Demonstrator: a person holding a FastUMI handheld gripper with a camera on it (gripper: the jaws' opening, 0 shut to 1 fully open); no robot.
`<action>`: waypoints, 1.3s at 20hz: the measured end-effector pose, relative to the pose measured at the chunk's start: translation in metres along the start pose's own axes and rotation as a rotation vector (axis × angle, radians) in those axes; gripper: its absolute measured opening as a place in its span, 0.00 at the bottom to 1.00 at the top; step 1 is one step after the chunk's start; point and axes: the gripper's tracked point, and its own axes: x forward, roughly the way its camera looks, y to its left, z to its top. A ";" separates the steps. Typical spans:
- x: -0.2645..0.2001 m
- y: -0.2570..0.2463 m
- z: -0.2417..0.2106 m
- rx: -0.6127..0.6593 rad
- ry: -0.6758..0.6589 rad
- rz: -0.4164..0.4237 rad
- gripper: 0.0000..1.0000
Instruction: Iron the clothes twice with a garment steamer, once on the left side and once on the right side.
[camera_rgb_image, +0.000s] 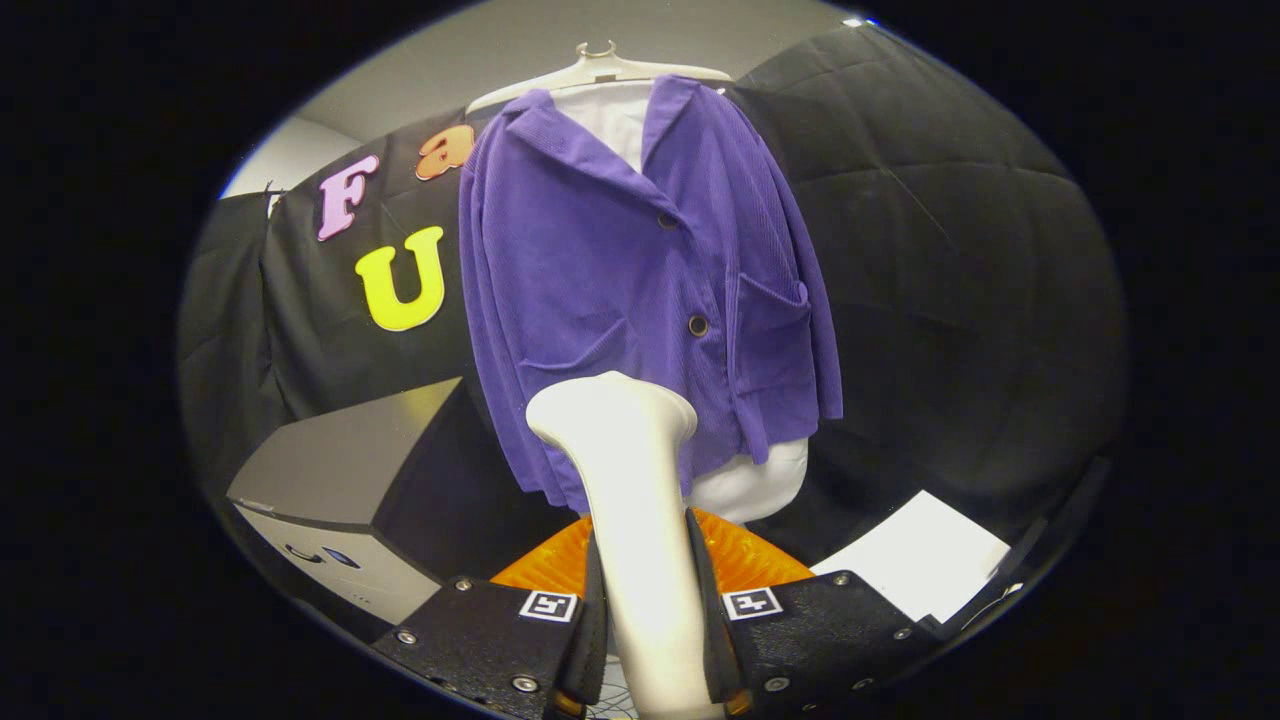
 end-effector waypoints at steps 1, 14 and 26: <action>-0.007 0.003 0.013 -0.004 -0.025 0.023 0.39; -0.048 -0.015 0.234 0.040 -0.454 -0.017 0.38; 0.042 -0.053 0.294 0.047 -0.563 -0.203 0.38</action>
